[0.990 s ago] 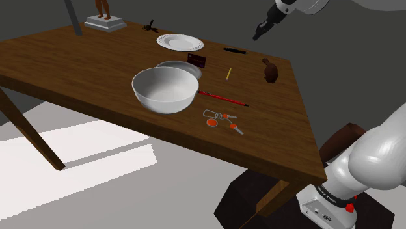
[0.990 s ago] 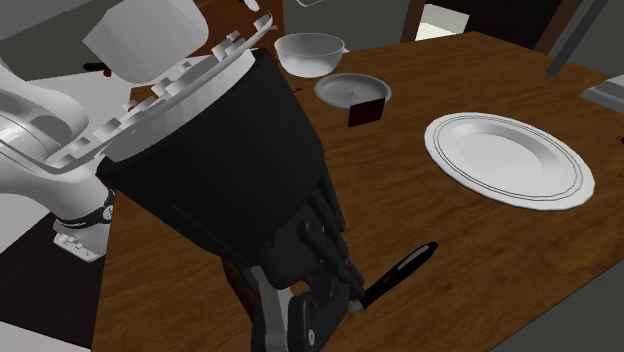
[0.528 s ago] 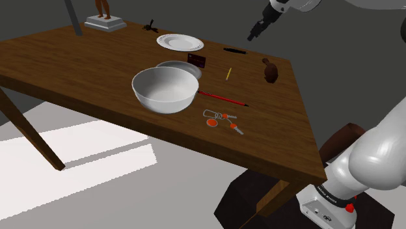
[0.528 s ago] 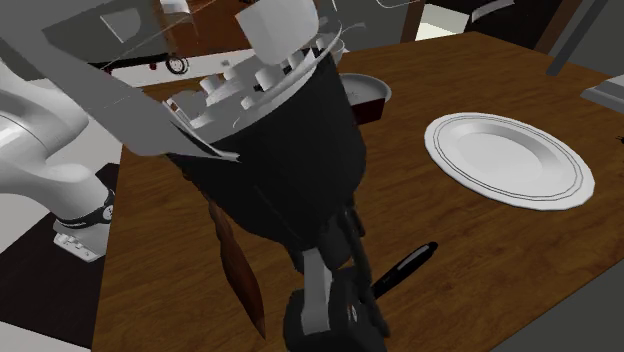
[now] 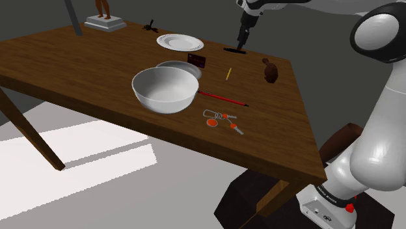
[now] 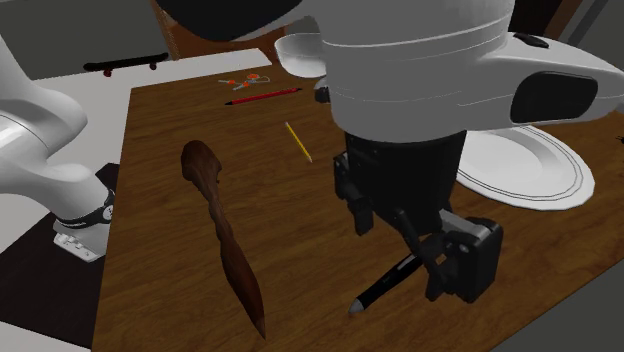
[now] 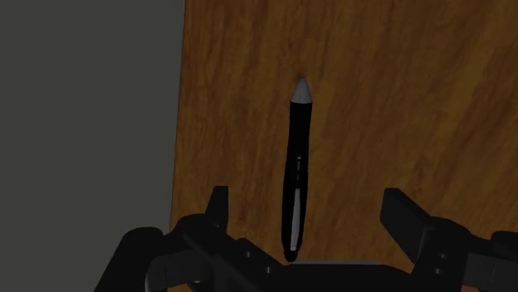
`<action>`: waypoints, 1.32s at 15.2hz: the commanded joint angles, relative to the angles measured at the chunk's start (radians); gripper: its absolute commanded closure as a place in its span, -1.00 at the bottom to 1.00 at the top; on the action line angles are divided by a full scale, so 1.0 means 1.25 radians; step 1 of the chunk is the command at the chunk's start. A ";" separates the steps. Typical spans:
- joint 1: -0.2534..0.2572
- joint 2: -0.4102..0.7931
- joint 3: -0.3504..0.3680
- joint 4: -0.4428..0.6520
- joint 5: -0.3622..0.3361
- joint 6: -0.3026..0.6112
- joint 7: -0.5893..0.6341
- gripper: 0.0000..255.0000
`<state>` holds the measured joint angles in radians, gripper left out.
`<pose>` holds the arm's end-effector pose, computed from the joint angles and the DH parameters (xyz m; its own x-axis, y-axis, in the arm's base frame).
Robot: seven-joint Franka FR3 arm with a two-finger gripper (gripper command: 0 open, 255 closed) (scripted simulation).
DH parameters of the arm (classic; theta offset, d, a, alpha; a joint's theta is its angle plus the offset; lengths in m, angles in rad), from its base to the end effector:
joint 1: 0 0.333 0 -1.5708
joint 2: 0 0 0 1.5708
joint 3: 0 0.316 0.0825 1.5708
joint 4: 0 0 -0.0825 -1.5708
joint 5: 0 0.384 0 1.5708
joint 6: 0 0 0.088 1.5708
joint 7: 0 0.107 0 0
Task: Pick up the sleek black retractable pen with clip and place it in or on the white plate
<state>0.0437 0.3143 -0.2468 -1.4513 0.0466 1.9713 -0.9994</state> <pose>0.6662 -0.1106 0.5332 0.6856 0.7224 0.0903 0.6990 -0.6879 0.1956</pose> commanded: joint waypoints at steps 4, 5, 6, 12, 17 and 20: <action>-0.001 0.022 0.002 -0.020 0.001 0.038 -0.009 -1.00; -0.001 0.023 0.002 -0.023 0.001 0.043 -0.009 -1.00; -0.001 0.024 0.002 -0.023 0.001 0.043 -0.009 -1.00; -0.001 0.024 0.002 -0.023 0.001 0.043 -0.009 -1.00; -0.001 0.024 0.002 -0.024 0.001 0.044 -0.009 1.00; -0.001 0.023 0.002 -0.024 0.001 0.044 -0.009 1.00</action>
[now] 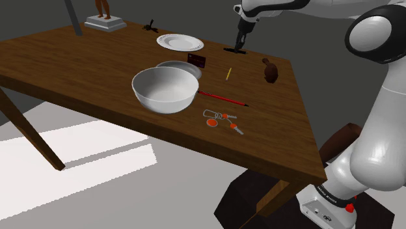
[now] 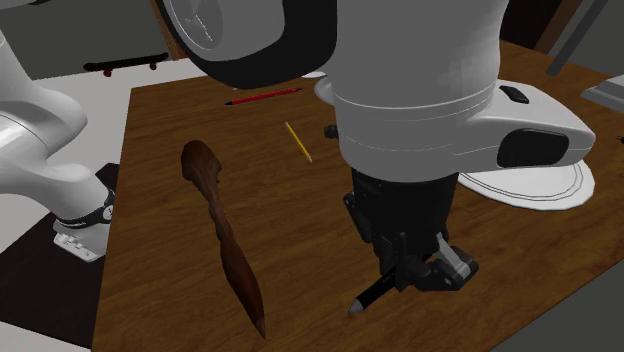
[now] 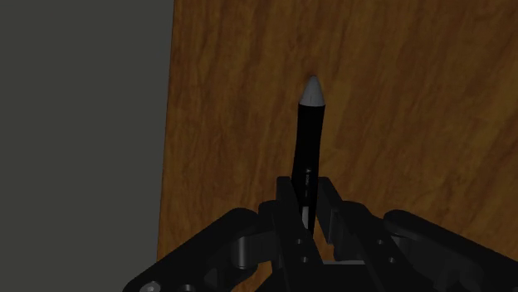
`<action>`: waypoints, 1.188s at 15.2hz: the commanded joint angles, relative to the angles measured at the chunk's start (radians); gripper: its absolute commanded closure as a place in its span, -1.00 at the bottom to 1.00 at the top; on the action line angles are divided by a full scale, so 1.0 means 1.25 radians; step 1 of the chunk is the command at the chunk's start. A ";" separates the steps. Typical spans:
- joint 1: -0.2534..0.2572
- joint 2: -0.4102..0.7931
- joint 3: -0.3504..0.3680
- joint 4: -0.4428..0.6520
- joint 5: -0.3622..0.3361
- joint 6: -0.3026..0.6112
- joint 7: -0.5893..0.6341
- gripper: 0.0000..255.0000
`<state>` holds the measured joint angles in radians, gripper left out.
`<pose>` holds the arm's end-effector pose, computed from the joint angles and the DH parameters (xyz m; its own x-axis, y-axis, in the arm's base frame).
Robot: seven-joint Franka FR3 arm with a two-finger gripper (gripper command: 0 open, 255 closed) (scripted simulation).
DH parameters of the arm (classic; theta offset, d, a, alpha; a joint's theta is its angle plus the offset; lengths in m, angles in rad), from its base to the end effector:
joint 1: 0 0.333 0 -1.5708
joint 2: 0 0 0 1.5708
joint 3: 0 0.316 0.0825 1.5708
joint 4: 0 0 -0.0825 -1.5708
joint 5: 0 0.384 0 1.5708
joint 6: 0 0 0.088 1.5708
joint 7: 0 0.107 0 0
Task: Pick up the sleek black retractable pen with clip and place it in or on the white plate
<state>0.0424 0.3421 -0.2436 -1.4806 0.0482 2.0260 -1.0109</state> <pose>0.6735 -0.1107 0.5058 0.6771 0.7311 0.0834 0.7079 -0.6781 0.1974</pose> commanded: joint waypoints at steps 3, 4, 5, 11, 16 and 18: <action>0.000 0.001 0.000 0.000 0.000 0.000 0.000 1.00; -0.001 0.001 0.000 0.010 0.000 -0.011 0.000 1.00; -0.001 0.001 -0.001 0.021 0.000 -0.022 0.000 1.00; -0.004 0.004 -0.001 0.090 0.000 -0.088 -0.001 1.00; -0.009 0.014 -0.002 0.159 0.003 -0.146 -0.003 1.00; -0.011 0.020 -0.002 0.189 0.004 -0.171 -0.003 1.00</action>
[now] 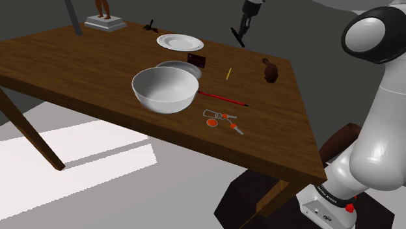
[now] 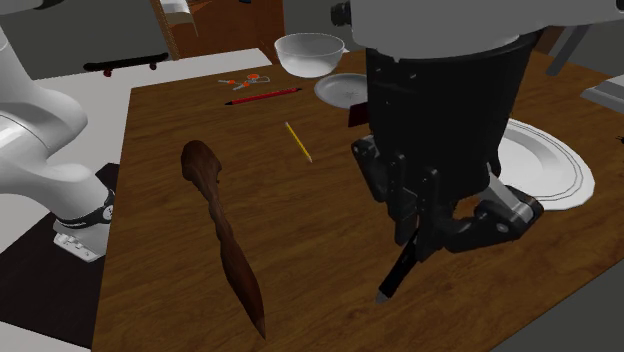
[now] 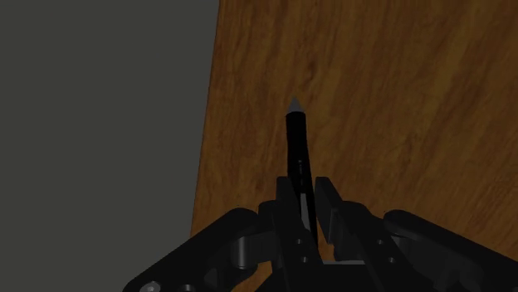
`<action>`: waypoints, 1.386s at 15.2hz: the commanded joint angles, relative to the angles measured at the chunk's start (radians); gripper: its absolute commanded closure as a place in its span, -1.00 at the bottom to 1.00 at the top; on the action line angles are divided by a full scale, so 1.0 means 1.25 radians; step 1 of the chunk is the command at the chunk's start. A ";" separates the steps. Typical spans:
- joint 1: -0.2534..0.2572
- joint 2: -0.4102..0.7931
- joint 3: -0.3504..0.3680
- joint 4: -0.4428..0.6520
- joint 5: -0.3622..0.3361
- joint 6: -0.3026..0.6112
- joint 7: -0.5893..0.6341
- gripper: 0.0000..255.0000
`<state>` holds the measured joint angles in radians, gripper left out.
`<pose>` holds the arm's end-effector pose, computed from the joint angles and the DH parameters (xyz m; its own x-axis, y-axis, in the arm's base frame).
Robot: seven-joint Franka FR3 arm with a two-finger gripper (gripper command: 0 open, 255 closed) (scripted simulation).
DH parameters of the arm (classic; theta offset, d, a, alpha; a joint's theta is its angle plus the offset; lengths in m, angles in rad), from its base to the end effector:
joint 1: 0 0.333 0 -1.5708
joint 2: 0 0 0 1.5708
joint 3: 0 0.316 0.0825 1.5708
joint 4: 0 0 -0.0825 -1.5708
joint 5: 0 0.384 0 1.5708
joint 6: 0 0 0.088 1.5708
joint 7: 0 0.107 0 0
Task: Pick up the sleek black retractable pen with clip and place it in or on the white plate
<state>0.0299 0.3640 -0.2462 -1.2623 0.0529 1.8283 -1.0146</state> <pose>0.6742 -0.1110 0.5785 0.6775 0.7309 0.0822 0.7079 -0.6784 0.1967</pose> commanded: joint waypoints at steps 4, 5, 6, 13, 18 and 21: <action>0.012 -0.007 0.003 0.027 -0.006 -0.034 0.016 1.00; 0.027 -0.022 0.006 0.005 -0.014 -0.028 0.033 1.00; 0.042 -0.037 0.010 -0.014 -0.022 -0.023 0.051 1.00; 0.135 -0.109 0.046 -0.107 -0.072 -0.007 0.179 1.00; 0.195 -0.133 0.077 -0.134 -0.101 -0.011 0.272 1.00; 0.229 -0.138 0.097 -0.136 -0.115 -0.019 0.327 1.00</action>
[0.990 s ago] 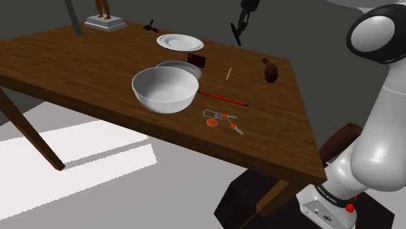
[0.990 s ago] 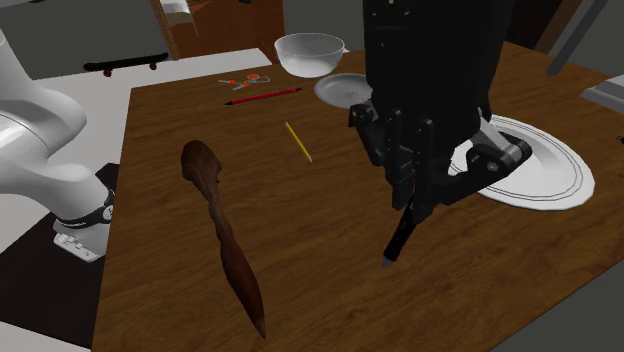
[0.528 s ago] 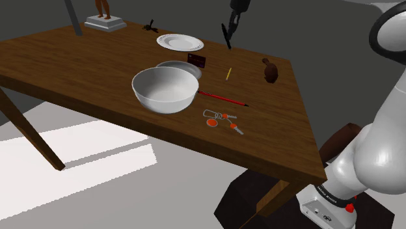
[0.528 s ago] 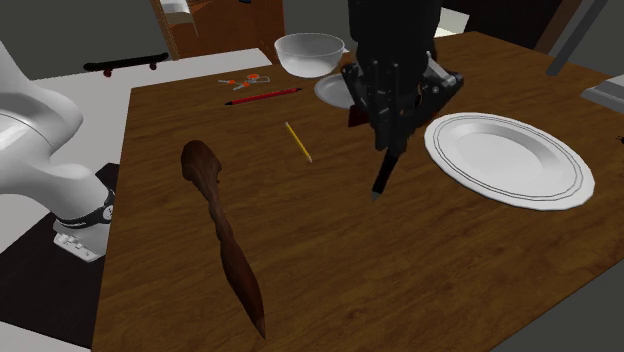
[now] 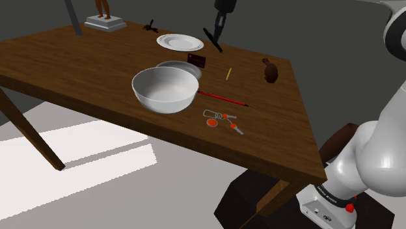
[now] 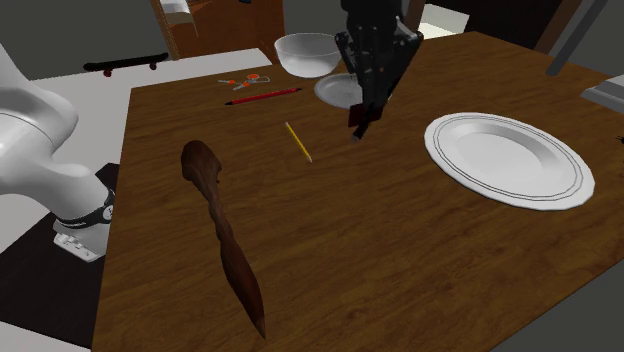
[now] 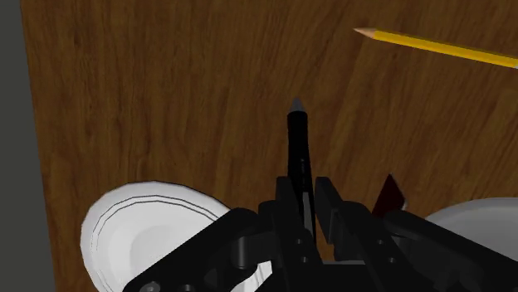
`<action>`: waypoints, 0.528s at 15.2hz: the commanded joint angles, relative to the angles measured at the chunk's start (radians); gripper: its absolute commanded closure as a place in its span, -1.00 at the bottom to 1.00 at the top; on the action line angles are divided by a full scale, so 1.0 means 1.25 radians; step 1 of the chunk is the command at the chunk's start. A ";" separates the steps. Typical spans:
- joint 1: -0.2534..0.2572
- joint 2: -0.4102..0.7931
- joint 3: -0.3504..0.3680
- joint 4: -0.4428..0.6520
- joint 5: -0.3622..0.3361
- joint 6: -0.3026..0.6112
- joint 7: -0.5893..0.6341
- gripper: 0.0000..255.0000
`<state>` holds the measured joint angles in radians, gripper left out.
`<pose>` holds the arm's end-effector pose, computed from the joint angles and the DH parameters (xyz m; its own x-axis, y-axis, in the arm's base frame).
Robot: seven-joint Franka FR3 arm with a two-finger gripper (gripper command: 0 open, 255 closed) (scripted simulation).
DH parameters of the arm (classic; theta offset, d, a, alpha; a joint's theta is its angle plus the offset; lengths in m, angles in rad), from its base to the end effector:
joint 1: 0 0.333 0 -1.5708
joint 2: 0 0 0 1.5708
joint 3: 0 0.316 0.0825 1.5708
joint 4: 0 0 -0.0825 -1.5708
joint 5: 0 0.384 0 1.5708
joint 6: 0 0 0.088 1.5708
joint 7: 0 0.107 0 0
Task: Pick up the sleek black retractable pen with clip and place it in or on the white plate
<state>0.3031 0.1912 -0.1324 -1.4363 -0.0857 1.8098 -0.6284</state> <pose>0.6252 0.1089 0.6003 0.6766 0.7318 0.0819 0.7090 -0.6774 0.1960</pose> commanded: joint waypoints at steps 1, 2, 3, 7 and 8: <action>0.022 0.001 0.013 0.004 -0.009 -0.007 0.036 1.00; 0.033 0.002 0.019 0.007 -0.013 -0.011 0.054 1.00; 0.044 0.004 0.026 0.011 -0.017 -0.015 0.072 1.00; 0.089 0.020 0.052 0.039 -0.033 -0.035 0.142 1.00; 0.100 0.027 0.058 0.049 -0.037 -0.042 0.159 1.00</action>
<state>0.4139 0.2089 -0.0678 -1.4016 -0.1270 1.7724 -0.4526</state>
